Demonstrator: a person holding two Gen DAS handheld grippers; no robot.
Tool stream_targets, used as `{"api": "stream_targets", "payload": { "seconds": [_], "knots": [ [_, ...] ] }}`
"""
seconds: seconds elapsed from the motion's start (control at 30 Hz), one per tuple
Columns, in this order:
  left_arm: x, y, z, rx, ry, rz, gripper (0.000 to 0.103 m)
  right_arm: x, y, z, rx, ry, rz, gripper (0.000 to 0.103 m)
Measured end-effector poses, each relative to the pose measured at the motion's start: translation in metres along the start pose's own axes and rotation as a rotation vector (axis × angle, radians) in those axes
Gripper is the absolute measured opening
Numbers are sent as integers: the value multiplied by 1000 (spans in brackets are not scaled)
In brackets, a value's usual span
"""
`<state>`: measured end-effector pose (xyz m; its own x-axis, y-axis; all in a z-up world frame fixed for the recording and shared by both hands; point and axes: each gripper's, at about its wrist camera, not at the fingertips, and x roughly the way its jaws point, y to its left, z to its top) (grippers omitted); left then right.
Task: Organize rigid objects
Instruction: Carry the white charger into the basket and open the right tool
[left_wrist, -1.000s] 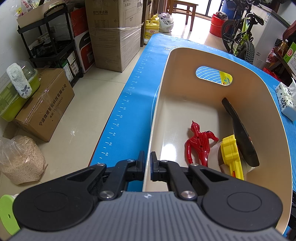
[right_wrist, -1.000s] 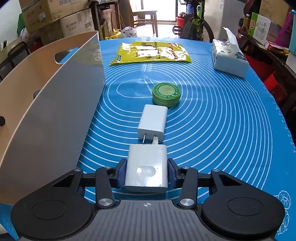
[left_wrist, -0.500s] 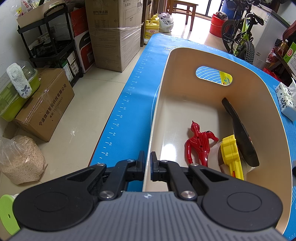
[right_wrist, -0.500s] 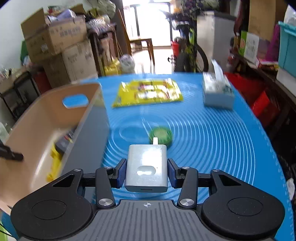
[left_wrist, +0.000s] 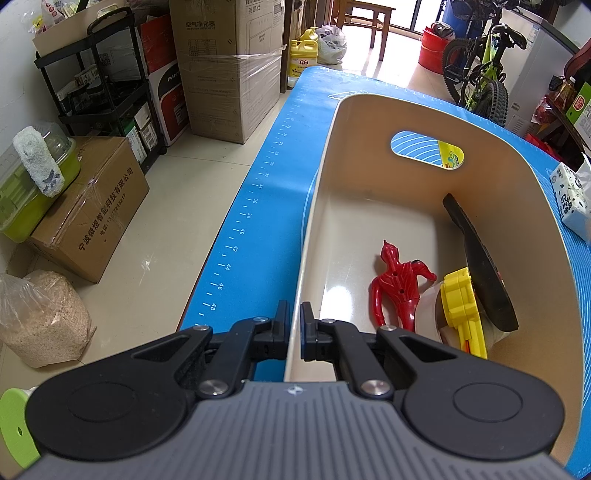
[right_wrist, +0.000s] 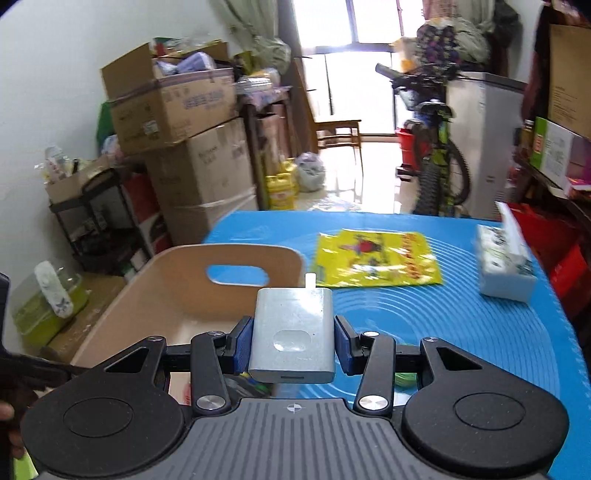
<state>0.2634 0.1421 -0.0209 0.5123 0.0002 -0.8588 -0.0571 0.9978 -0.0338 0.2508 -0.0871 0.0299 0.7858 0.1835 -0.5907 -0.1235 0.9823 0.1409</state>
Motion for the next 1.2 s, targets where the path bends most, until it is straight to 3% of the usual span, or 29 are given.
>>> {"api": "stream_targets", "payload": {
  "seconds": [0.47,0.9,1.07,1.2],
  "knots": [
    [0,1,0,1,0,2,6,53,56,-14,-114,163,137,52],
    [0,2,0,2,1,2,6,81,76,-23,-143,303,170,51],
    [0,2,0,2,1,2,6,88,72,-20,-112,331,170,66],
    [0,2,0,2,1,1,6,81,63,-19,-91,297,163,68]
  ]
}}
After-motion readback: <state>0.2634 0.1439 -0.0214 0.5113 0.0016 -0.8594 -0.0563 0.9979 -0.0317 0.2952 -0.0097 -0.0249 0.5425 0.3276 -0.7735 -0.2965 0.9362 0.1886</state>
